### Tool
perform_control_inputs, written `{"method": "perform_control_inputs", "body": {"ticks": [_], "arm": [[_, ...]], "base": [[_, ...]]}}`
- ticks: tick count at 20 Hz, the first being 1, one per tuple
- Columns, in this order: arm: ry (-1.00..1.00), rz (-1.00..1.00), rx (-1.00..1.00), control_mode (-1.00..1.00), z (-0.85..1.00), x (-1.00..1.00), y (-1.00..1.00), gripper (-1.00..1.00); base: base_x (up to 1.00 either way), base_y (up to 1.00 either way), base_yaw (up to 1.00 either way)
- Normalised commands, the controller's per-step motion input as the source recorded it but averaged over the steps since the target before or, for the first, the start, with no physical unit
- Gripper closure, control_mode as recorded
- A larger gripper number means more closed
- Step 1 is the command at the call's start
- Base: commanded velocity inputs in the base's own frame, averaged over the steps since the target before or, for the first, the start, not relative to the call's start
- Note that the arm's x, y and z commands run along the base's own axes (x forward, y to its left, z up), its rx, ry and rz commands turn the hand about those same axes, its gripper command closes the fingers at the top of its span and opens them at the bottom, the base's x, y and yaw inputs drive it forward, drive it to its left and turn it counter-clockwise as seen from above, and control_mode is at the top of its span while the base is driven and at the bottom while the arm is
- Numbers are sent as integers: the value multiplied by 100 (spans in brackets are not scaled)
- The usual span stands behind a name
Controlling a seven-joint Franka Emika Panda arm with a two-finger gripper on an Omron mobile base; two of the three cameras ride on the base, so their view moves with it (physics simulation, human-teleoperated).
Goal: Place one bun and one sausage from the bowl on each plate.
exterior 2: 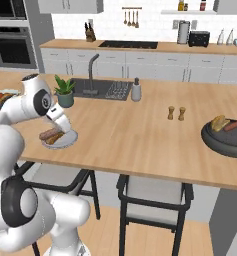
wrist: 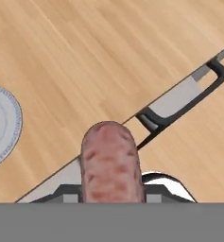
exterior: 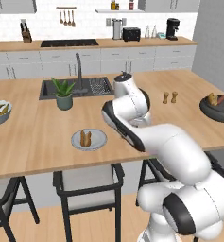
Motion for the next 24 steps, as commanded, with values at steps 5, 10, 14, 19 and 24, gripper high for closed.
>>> {"method": "perform_control_inputs", "body": {"ticks": [5,10,14,19,24], "arm": [[-31,0,-5,-100,-73,46,29,100],[-2,1,1,-100,-15,83,48,100],[1,1,6,-100,0,70,44,100],[4,0,4,-100,-2,73,38,100],[0,0,0,-100,-28,64,22,100]], "base": [[0,0,0],[0,0,0],[0,0,0],[0,0,0],[0,0,0]]}}
